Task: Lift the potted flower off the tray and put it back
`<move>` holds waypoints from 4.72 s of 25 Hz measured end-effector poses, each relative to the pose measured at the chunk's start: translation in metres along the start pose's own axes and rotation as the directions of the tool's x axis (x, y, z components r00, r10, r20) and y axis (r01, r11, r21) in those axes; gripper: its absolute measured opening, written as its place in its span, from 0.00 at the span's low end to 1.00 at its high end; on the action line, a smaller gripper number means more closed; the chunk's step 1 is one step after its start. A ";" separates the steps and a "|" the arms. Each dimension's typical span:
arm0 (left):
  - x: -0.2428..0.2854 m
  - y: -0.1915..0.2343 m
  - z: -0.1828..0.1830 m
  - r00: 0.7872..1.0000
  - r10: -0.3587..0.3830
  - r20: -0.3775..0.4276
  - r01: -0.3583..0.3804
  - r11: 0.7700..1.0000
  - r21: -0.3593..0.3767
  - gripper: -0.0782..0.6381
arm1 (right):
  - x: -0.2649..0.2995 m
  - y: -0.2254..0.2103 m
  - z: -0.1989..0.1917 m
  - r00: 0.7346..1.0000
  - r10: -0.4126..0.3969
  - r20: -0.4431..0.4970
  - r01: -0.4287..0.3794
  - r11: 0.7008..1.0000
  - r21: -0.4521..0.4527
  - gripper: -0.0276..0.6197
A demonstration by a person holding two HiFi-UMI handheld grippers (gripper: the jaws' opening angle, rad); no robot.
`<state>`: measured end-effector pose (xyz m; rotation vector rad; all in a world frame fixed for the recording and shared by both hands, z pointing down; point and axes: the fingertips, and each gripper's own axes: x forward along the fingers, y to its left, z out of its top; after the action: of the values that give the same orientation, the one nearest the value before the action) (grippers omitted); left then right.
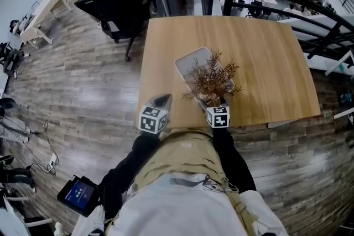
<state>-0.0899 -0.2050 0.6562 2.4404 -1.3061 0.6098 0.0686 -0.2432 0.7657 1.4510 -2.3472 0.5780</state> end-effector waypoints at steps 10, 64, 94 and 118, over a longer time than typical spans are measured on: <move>-0.003 0.013 -0.003 1.000 0.020 -0.004 -0.020 1.000 -0.003 0.11 | 0.027 -0.002 0.016 1.000 0.004 -0.025 -0.005 0.999 -0.033 0.78; -0.101 0.011 0.264 0.925 -0.110 0.365 0.123 0.992 -0.014 0.11 | -0.142 0.068 0.325 0.985 -0.032 0.171 0.038 0.999 -0.034 0.80; -0.104 0.001 0.280 0.927 -0.063 0.370 0.071 0.997 -0.006 0.10 | -0.162 0.058 0.338 0.979 -0.024 0.205 0.033 0.999 -0.042 0.80; -0.097 -0.013 0.282 0.923 -0.122 0.365 0.130 0.991 0.002 0.11 | -0.164 0.055 0.340 0.975 -0.023 0.220 0.036 0.998 -0.053 0.80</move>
<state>-0.0644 -0.2573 0.3638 2.6817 -1.2571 0.1059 0.0696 -0.2636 0.3846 1.5929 -2.4805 0.3549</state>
